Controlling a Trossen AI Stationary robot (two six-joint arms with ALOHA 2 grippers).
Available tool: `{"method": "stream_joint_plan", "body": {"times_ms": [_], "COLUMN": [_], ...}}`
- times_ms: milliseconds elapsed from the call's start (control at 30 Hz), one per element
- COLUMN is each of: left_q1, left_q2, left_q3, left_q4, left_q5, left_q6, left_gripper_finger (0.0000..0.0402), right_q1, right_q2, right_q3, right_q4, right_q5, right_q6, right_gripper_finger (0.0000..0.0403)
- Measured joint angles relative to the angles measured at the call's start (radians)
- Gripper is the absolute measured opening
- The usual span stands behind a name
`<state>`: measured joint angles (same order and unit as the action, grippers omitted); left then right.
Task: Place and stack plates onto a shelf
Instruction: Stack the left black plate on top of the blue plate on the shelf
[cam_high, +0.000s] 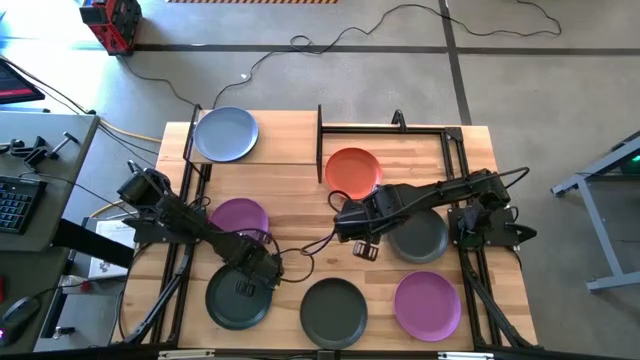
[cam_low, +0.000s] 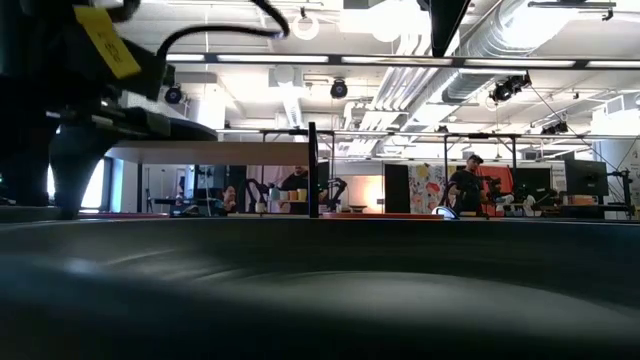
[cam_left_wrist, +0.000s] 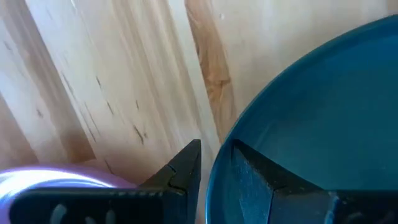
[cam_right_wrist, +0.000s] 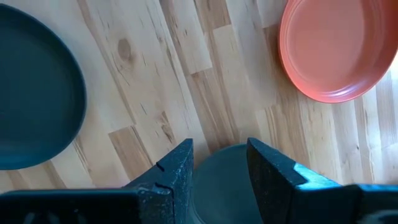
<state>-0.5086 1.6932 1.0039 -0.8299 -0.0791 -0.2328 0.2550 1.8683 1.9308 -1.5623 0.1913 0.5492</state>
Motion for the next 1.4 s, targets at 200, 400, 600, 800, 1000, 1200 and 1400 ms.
{"method": "stream_joint_plan", "body": {"times_ms": [200, 400, 600, 800, 1000, 1200, 1400], "left_q1": [0.01, 0.018, 0.019, 0.019, 0.035, 0.068, 0.104], "left_q2": [0.0, 0.0, 0.0, -0.006, -0.064, -0.179, -0.305], "left_q3": [-0.02, -0.02, -0.02, -0.019, -0.016, 0.018, 0.033], "left_q4": [0.012, 0.023, 0.022, 0.024, -0.03, -0.147, -0.266], "left_q5": [0.009, 0.031, 0.042, 0.084, 0.1, 0.063, 0.021], "left_q6": [0.004, 0.036, 0.055, 0.053, -0.013, -0.079, -0.163], "left_gripper_finger": [0.0076, 0.0074, 0.0028, 0.0008, 0.0002, 0.0001, 0.0001], "right_q1": [0.0, 0.0, 0.0, -0.002, -0.002, -0.002, -0.002], "right_q2": [0.0, 0.0, 0.0, 0.0, 0.0, 0.0, 0.0], "right_q3": [0.0, 0.0, 0.0, 0.0, 0.0, 0.0, 0.0], "right_q4": [0.0, 0.001, 0.004, 0.008, 0.031, 0.082, 0.14], "right_q5": [0.0, 0.0, 0.0, 0.0, -0.001, -0.019, 0.007], "right_q6": [0.011, 0.023, 0.027, 0.049, 0.08, 0.083, 0.133], "right_gripper_finger": [0.0126, 0.0126, 0.0126, 0.0126, 0.0126, 0.0126, 0.0126]}}
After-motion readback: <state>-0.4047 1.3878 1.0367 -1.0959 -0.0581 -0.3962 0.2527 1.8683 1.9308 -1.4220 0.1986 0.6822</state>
